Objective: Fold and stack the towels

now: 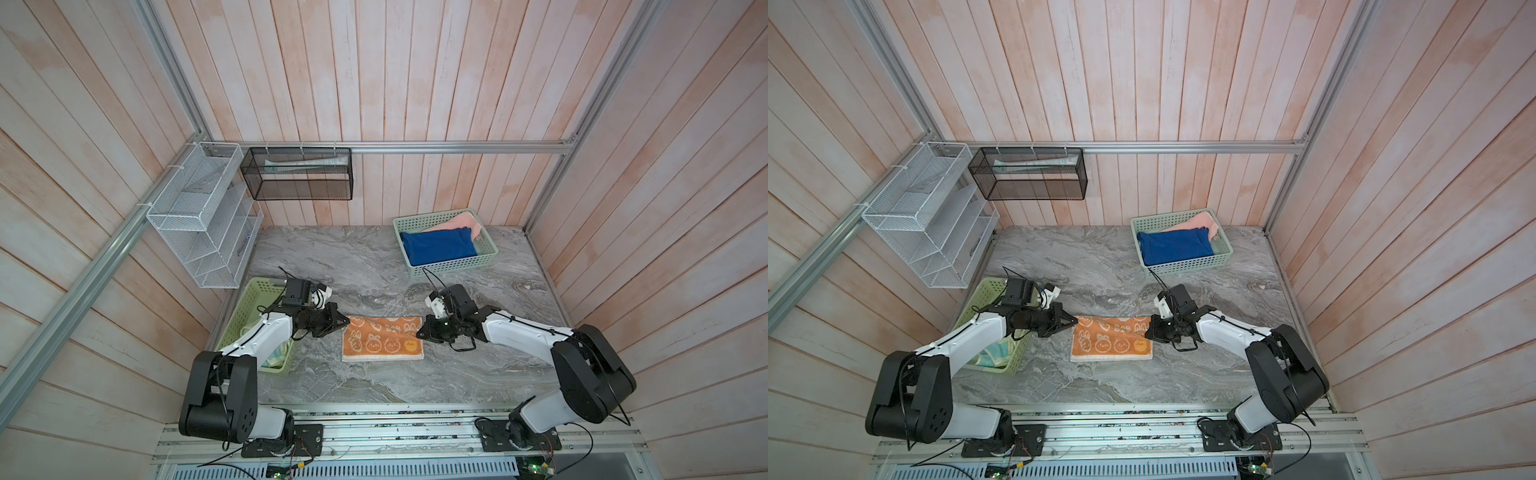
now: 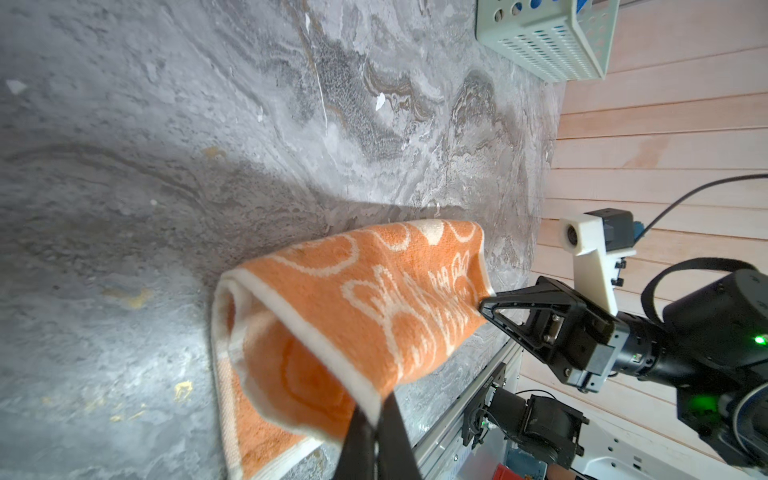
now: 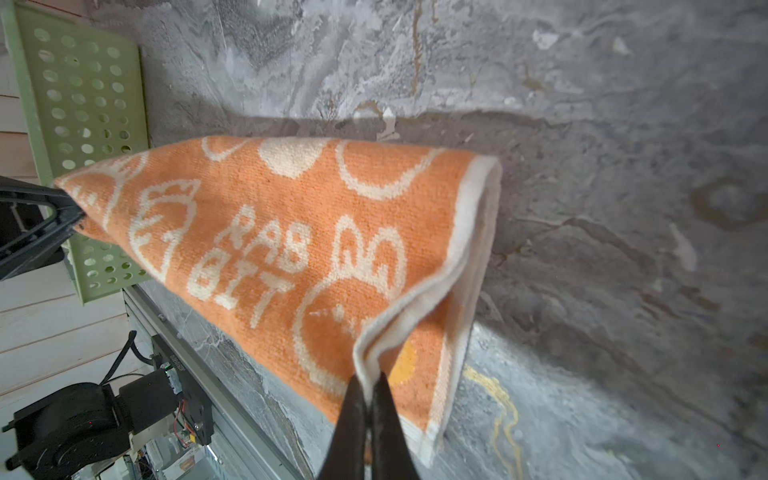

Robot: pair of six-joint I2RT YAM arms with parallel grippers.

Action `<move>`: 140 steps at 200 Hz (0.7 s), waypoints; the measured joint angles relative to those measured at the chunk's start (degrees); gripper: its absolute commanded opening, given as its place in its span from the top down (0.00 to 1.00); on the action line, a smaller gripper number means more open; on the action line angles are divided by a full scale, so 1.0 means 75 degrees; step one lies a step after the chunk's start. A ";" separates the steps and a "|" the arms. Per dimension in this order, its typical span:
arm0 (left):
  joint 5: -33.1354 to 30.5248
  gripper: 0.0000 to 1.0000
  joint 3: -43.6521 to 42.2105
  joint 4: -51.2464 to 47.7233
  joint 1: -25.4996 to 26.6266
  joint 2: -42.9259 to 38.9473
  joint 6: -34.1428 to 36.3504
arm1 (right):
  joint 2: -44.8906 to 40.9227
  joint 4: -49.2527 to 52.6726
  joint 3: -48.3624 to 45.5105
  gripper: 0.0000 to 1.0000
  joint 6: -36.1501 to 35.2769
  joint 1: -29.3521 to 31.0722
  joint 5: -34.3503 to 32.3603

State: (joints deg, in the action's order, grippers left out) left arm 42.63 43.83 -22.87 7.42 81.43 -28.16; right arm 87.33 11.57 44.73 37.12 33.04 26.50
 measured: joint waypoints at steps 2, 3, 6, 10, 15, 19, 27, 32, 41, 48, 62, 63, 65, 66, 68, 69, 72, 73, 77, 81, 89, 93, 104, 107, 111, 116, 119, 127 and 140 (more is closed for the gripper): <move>-0.0003 1.00 0.0000 -0.0026 -0.0003 0.0000 0.0009 | 0.0000 0.0003 0.0000 1.00 -0.0003 0.0003 0.0000; -0.0003 1.00 0.0000 -0.0035 -0.0003 -0.0003 0.0015 | 0.0000 0.0006 0.0000 1.00 0.0003 0.0006 0.0000; -0.0006 1.00 0.0000 -0.0087 -0.0003 -0.0003 0.0020 | -0.0003 0.0003 -0.0003 1.00 0.0029 0.0020 -0.0003; -0.0006 1.00 -0.0003 -0.0143 -0.0003 -0.0003 0.0023 | -0.0009 0.0003 -0.0012 1.00 0.0035 0.0038 0.0000; -0.0015 1.00 -0.0003 -0.0227 -0.0003 -0.0006 0.0020 | -0.0020 0.0000 -0.0023 1.00 0.0052 0.0061 0.0000; -0.0035 1.00 -0.0017 -0.0277 -0.0003 -0.0029 0.0017 | -0.0055 -0.0009 -0.0055 1.00 0.0093 0.0093 -0.0003; -0.0085 1.00 -0.0076 -0.0347 -0.0003 -0.0102 0.0012 | -0.0134 -0.0017 -0.0140 1.00 0.0128 0.0157 0.0000; -0.0114 1.00 -0.0137 -0.0408 -0.0003 -0.0187 -0.0006 | -0.0192 -0.0026 -0.0216 1.00 0.0169 0.0207 0.0009; -0.0172 1.00 -0.0286 -0.0478 -0.0003 -0.0353 -0.0058 | -0.0291 -0.0061 -0.0373 0.97 0.0254 0.0300 0.0052; -0.0216 0.93 -0.0414 -0.0542 -0.0003 -0.0487 -0.0111 | -0.0329 -0.0090 -0.0498 0.90 0.0297 0.0376 0.0090; -0.0379 0.73 -0.0726 -0.0670 -0.0003 -0.0790 -0.0277 | -0.0329 -0.0087 -0.0708 0.73 0.0388 0.0522 0.0172; -0.0385 0.72 -0.0740 -0.0676 -0.0003 -0.0807 -0.0277 | -0.0329 -0.0087 -0.0720 0.72 0.0428 0.0527 0.0172; -0.0411 0.70 -0.0784 -0.0697 -0.0003 -0.0848 -0.0277 | -0.0329 -0.0082 -0.0740 0.70 0.0452 0.0548 0.0187; -0.0420 0.69 -0.0813 -0.0702 -0.0006 -0.0874 -0.0329 | -0.0329 -0.0070 -0.0755 0.70 0.0402 0.0560 0.0195; -0.0446 0.67 -0.0854 -0.0731 -0.0006 -0.0909 -0.0376 | -0.0329 -0.0058 -0.0764 0.68 0.0393 0.0571 0.0201; -0.0455 0.66 -0.0866 -0.0743 -0.0006 -0.0924 -0.0367 | -0.0329 -0.0052 -0.0778 0.68 0.0446 0.0583 0.0201; -0.0510 0.65 -0.0933 -0.0781 -0.0006 -0.0991 -0.0408 | -0.0329 -0.0029 -0.0796 0.66 0.0460 0.0600 0.0213; -0.0522 0.64 -0.0944 -0.0784 -0.0006 -0.1003 -0.0446 | -0.0329 -0.0023 -0.0801 0.65 0.0431 0.0609 0.0216; -0.0568 0.64 -0.1008 -0.0845 -0.0006 -0.1084 -0.0437 | -0.0329 0.0003 -0.0822 0.62 0.0501 0.0638 0.0224; -0.0624 0.64 -0.1072 -0.0895 -0.0006 -0.1157 -0.0571 | -0.0329 0.0026 -0.0825 0.60 0.0452 0.0653 0.0230; -0.0740 0.63 -0.1157 -0.0994 -0.0006 -0.1303 -0.0644 | -0.0350 0.0076 -0.0831 0.57 0.0495 0.0685 0.0227; -0.0793 0.63 -0.1192 -0.1037 -0.0006 -0.1390 -0.0688 | -0.0376 0.0122 -0.0831 0.56 0.0487 0.0688 0.0224; -0.0938 0.63 -0.1233 -0.1125 -0.0006 -0.1597 -0.0793 | -0.0519 0.0227 -0.0828 0.55 0.0507 0.0691 0.0201; -0.0968 0.63 -0.1233 -0.1139 -0.0006 -0.1649 -0.0810 | -0.0565 0.0259 -0.0828 0.55 0.0495 0.0691 0.0195; -0.0991 0.62 -0.1233 -0.1142 -0.0006 -0.1702 -0.0842 | -0.0641 0.0300 -0.0825 0.55 0.0495 0.0691 0.0172; -0.1032 0.62 -0.1233 -0.1142 -0.0006 -0.1769 -0.0880 | -0.0720 0.0350 -0.0813 0.55 0.0490 0.0691 0.0154; -0.1049 0.62 -0.1233 -0.1142 -0.0006 -0.1795 -0.0886 | -0.0758 0.0379 -0.0804 0.55 0.0478 0.0691 0.0134; -0.1096 0.60 -0.1233 -0.1142 -0.0006 -0.1836 -0.0938 | -0.0833 0.0443 -0.0755 0.55 0.0469 0.0691 0.0079; -0.1139 0.58 -0.1233 -0.1134 -0.0006 -0.1807 -0.0979 | -0.0845 0.0490 -0.0659 0.55 0.0431 0.0688 0.0006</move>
State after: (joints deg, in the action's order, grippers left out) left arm 34.09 34.59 -31.38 7.38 67.88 -35.51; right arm 80.99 15.25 39.79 40.36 38.20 26.55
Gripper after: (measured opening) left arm 0.402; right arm 0.454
